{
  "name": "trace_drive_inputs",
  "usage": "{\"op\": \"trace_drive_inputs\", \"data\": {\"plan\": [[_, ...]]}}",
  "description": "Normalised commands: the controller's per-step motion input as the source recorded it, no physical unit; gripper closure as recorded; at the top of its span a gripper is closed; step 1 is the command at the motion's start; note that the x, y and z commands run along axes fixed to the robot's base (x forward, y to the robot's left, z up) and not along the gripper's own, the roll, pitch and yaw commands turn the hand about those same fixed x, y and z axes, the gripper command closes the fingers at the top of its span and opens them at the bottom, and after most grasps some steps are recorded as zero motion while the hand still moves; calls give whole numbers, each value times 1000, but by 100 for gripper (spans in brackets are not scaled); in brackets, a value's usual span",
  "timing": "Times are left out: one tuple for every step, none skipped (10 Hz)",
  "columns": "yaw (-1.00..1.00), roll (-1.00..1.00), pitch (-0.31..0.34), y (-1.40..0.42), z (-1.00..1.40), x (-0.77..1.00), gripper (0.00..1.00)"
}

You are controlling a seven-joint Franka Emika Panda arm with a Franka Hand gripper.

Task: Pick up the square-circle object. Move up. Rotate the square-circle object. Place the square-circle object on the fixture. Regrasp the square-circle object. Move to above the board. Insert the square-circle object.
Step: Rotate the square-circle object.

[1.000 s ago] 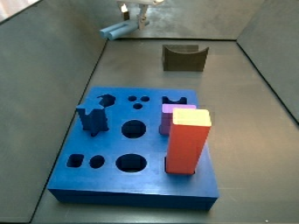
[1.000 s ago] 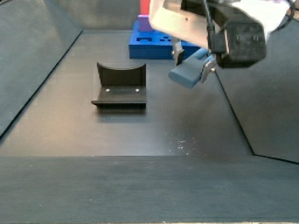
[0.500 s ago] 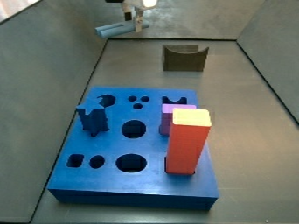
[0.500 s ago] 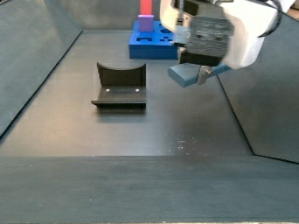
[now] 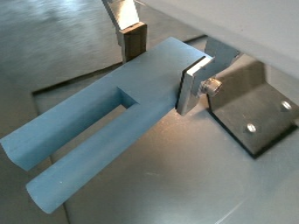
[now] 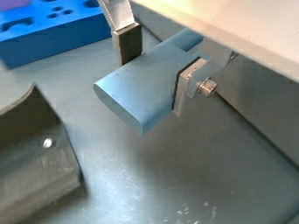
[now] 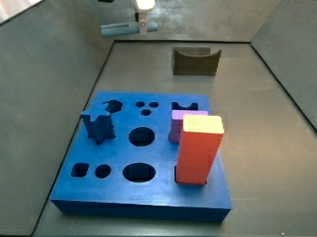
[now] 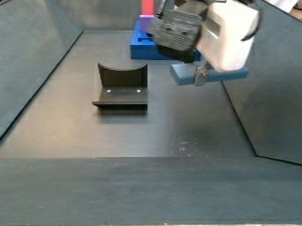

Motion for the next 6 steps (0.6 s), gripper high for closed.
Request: {"op": "trace_drive_inputs", "data": {"plan": [[-1000, -10, -12, 26, -30, 36, 100], [-1000, -10, -12, 26, -30, 36, 100], [-1000, -11, -13, 26, -29, 36, 100], [-1000, -11, -14, 26, -29, 36, 100], [-1000, -12, -14, 26, -29, 36, 100], [-1000, -12, -15, 26, -29, 36, 100]]}}
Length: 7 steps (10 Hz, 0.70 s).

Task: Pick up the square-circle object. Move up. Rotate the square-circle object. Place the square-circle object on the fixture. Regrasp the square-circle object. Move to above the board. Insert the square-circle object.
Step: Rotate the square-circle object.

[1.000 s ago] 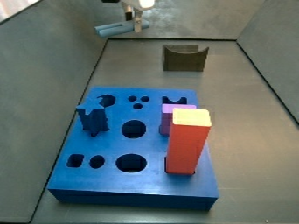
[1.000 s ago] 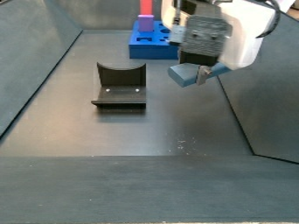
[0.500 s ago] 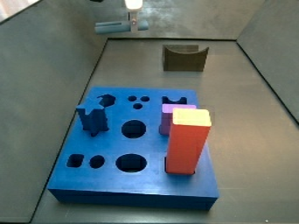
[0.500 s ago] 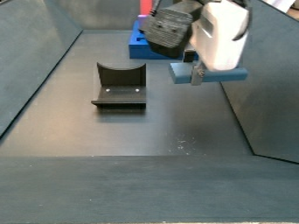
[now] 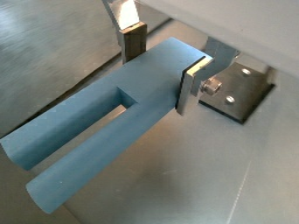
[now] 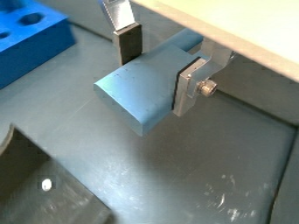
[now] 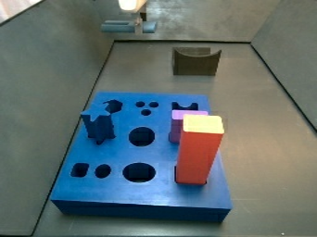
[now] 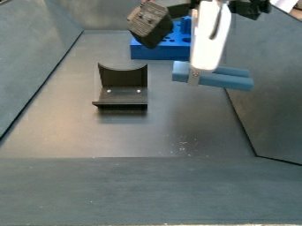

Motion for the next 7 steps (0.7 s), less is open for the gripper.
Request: {"op": "trace_drive_inputs", "data": {"plan": [[-1000, -13, -16, 26, -29, 35, 100], [-1000, -14, -16, 26, -29, 35, 100], [-1000, -14, -18, 26, -30, 35, 100], [-1000, -15, -18, 26, -30, 35, 100], [-1000, -16, -19, 26, -30, 35, 100], [-1000, -17, -21, 26, -30, 35, 100], [-1000, -19, -22, 26, -30, 34, 100]]}}
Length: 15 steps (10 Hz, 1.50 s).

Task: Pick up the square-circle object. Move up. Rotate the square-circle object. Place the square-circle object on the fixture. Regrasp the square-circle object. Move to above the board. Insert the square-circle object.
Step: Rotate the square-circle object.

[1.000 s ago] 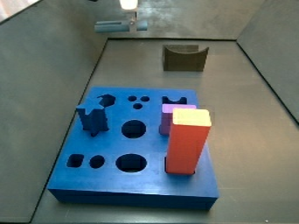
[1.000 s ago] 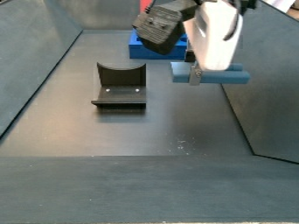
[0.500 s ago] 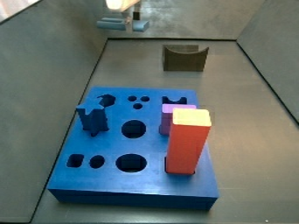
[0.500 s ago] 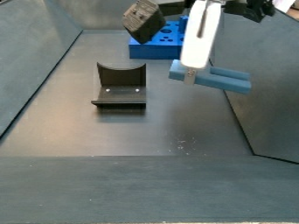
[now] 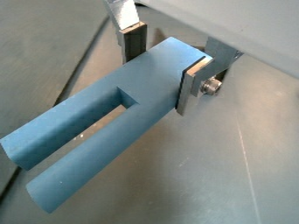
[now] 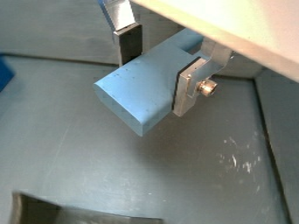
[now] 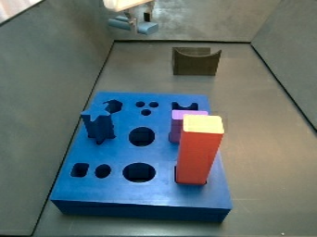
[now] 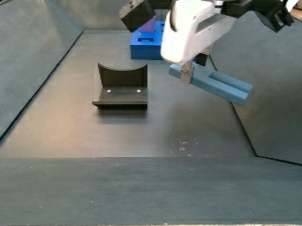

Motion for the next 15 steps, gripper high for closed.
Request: {"op": "trace_drive_inputs", "data": {"plan": [[-1000, -20, -24, 26, -30, 34, 100], [-1000, -21, -25, 26, -30, 34, 100], [-1000, -23, -28, 26, -30, 34, 100], [-1000, -25, -31, 26, -30, 33, 100], [-1000, -28, -34, 26, -30, 33, 100], [-1000, -30, -36, 26, -31, 33, 100], [-1000, -36, -43, 26, -31, 33, 100], [-1000, -39, -46, 26, -31, 33, 100], [-1000, -48, -57, 26, -31, 32, 100], [-1000, -56, -67, 27, -32, 31, 100], [-950, -72, -84, 26, -33, 30, 100], [-798, -72, -84, 27, -33, 30, 100], [-489, -72, -83, 26, -34, 28, 100], [-327, -73, -81, 26, -35, 26, 100], [0, 0, 0, 0, -1000, 0, 100]]}}
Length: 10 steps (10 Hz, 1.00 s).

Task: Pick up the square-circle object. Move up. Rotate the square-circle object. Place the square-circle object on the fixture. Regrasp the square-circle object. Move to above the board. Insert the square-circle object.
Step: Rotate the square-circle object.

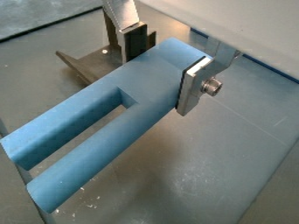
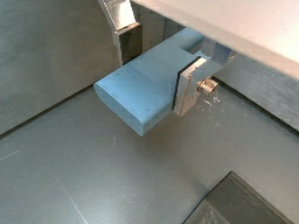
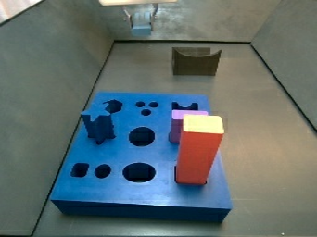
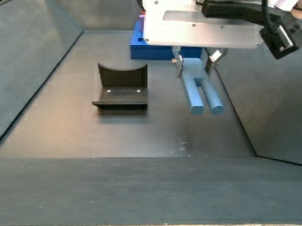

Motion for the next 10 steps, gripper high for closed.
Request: {"op": "trace_drive_inputs", "data": {"plan": [[40, 0, -8, 1, -1000, 7, 100], [42, -10, -21, -1, -1000, 18, 100], [35, -36, -39, -1, -1000, 28, 100], [23, -59, -48, 3, -1000, 35, 100], [17, -82, -55, 4, -1000, 42, 100], [12, -109, -69, 9, -977, 45, 100], [11, -128, -76, 10, -880, 45, 100], [9, -150, -81, 13, -764, 46, 100], [6, -160, -86, 19, -685, 46, 100], [5, -170, -90, 21, -613, 41, 100]]}}
